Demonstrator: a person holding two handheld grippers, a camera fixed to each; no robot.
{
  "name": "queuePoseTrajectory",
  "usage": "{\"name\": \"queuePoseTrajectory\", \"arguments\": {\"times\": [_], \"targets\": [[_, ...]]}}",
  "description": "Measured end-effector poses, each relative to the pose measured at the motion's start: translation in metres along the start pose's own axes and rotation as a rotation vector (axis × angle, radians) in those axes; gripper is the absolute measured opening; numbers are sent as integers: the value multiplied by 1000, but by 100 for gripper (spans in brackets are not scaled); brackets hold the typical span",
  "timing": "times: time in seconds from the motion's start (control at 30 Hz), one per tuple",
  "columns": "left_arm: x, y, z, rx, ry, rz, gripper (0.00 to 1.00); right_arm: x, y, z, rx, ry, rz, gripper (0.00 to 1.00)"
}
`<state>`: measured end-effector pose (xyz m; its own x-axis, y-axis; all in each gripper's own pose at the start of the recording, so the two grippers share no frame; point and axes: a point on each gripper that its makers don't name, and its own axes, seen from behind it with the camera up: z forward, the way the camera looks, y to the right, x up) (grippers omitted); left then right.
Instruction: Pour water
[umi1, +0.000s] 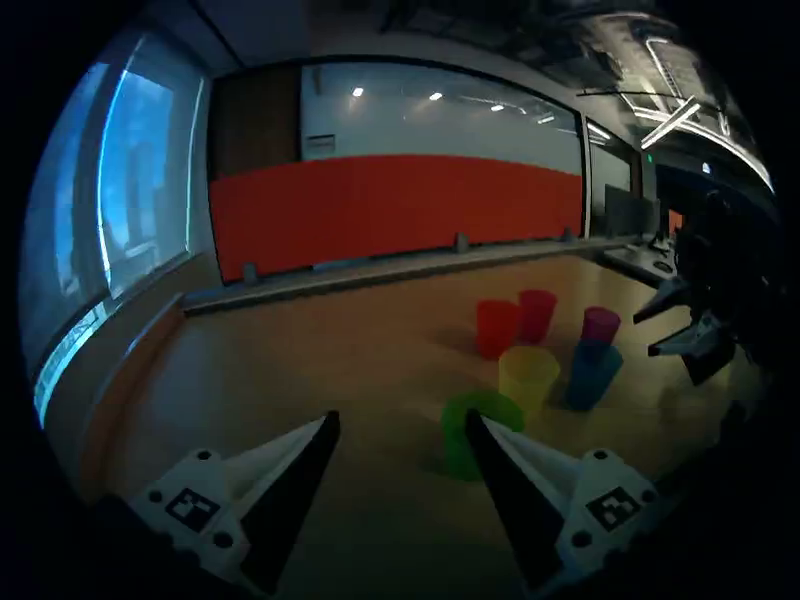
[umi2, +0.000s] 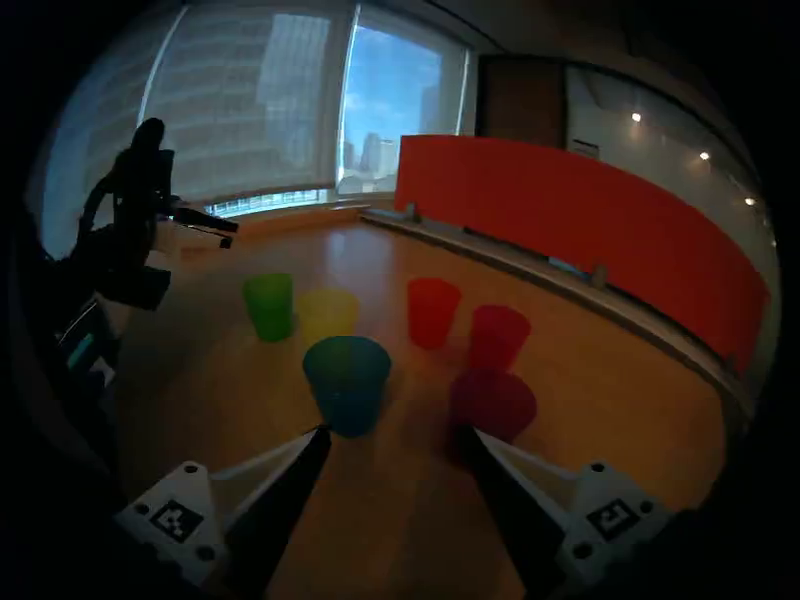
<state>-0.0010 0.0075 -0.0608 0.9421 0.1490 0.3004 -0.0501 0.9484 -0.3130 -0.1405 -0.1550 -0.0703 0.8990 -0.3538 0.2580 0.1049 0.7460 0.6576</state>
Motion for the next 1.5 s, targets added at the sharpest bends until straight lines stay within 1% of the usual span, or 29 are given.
{"name": "queuePoseTrajectory", "arguments": {"times": [0.1,0.2,0.3,0.5,0.6,0.77,0.9,0.97,1.2,1.4,1.5], "targets": [[14,-6,-3,39,52,-6,93,-1,11,-6,-51,17,21,100],[24,-7,-4,66,91,-4,93,-2,23,-12,-104,32,39,100],[35,-8,-4,90,133,-14,93,-1,36,-18,-162,49,62,100],[48,-12,-2,140,203,-47,93,14,63,-31,-291,121,100,100],[56,-15,-2,169,243,-52,93,23,76,-37,-354,158,116,100],[66,-20,-2,214,297,-74,93,43,97,-50,-469,226,133,100],[67,-21,0,226,316,-103,93,59,111,-61,-558,290,156,100],[66,-21,2,225,317,-109,93,66,118,-67,-599,321,173,100],[65,-24,3,247,324,-113,93,77,141,-89,-726,414,245,100],[65,-29,4,268,341,-122,93,76,154,-100,-780,457,289,100],[66,-32,5,282,356,-119,93,76,158,-103,-794,469,285,100]]}}
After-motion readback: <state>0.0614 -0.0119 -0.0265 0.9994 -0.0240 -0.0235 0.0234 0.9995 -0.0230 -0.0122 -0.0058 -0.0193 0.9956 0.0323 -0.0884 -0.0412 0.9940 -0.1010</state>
